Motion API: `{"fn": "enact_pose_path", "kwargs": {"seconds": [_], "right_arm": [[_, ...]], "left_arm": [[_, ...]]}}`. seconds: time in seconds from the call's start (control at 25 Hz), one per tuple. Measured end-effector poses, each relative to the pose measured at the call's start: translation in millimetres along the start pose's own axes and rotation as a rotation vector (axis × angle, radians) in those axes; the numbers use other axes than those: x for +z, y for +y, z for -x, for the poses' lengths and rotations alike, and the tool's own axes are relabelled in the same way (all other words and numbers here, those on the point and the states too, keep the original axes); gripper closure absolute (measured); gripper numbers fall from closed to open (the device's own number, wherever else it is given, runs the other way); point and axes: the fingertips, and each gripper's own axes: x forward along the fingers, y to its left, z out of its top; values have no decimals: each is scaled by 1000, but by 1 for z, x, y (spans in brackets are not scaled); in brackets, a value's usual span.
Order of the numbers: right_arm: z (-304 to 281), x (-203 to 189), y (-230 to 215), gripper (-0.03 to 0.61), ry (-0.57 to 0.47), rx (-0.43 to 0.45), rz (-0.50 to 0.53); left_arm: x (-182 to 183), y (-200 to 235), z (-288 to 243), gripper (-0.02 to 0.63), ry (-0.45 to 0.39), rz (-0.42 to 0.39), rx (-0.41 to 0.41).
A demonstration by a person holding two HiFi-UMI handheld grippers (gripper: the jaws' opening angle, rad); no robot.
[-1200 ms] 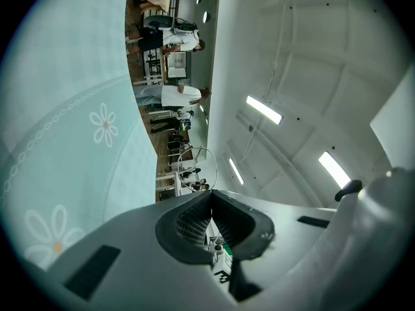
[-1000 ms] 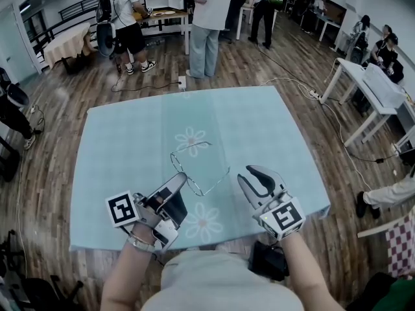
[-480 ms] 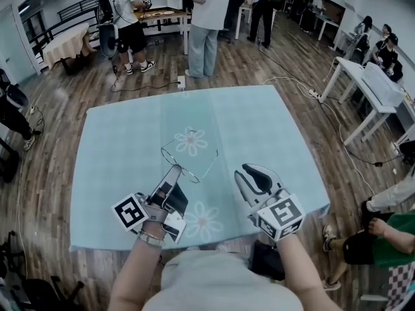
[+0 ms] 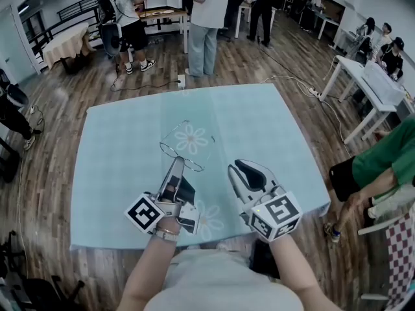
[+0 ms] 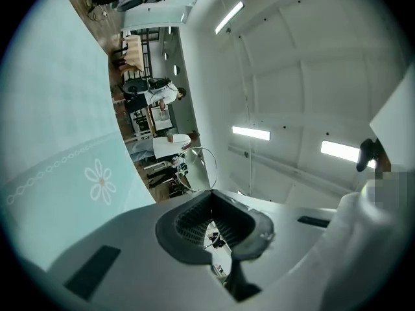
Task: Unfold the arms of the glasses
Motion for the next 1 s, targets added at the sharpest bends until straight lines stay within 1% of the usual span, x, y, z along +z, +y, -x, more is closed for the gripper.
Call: {"fn": "enact_pose_path", "kwargs": {"seconds": [0.36,0.56,0.68,1.0], "right_arm": [[-6,2,5,565,-7,-67,-18],[0,-5,5,569,-1,-96,18],[1,-10,7,571,-6,-118,17],[-6,-15,19,571,-6,-125,24]], "left_arm": [[-6,-3,-10,604,-64,1,3],[-12,-5,-8,604,-83,-6,-2],[-13,-4,-7,604,-91,-3,-7],[-9,-4,-4,604,-108,13,-20]]}}
